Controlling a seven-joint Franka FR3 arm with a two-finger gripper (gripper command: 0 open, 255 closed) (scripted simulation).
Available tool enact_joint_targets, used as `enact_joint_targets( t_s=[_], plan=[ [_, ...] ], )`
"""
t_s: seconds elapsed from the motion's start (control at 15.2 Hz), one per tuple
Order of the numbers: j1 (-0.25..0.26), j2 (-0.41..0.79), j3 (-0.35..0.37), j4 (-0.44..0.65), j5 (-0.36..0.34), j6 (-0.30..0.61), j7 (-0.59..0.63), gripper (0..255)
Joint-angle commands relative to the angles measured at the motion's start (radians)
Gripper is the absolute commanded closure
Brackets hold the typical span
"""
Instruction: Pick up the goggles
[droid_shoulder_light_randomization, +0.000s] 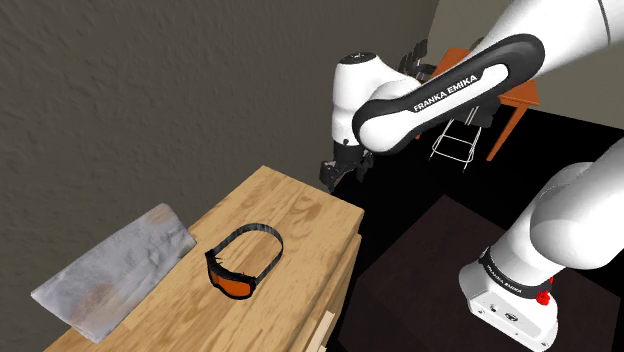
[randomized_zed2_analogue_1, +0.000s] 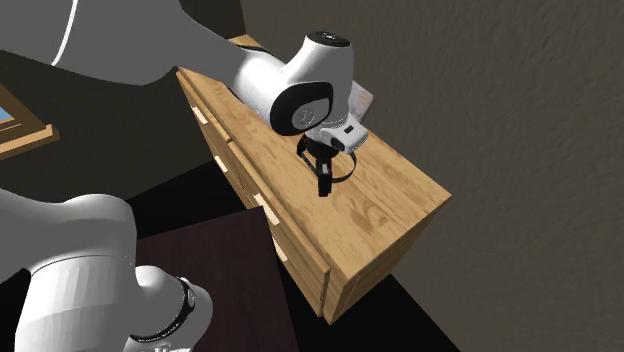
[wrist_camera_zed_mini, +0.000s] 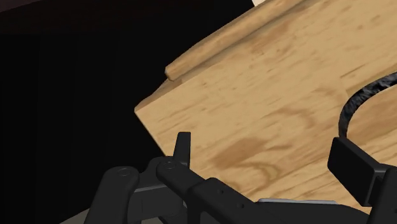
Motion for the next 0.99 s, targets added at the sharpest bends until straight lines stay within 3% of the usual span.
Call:
enact_joint_targets(
  t_s=[0.0,0.46,0.92],
  plan=[
    [0.001,0.078,0.02,0.029,-0.018,0.049,0.049,0],
    [0.034,0.37,0.038,0.162,-0.145,0.195,0.237,0],
    [0.128,0.651,-0.015,0.36,-0.253,0.274,0.387,0]
  ],
)
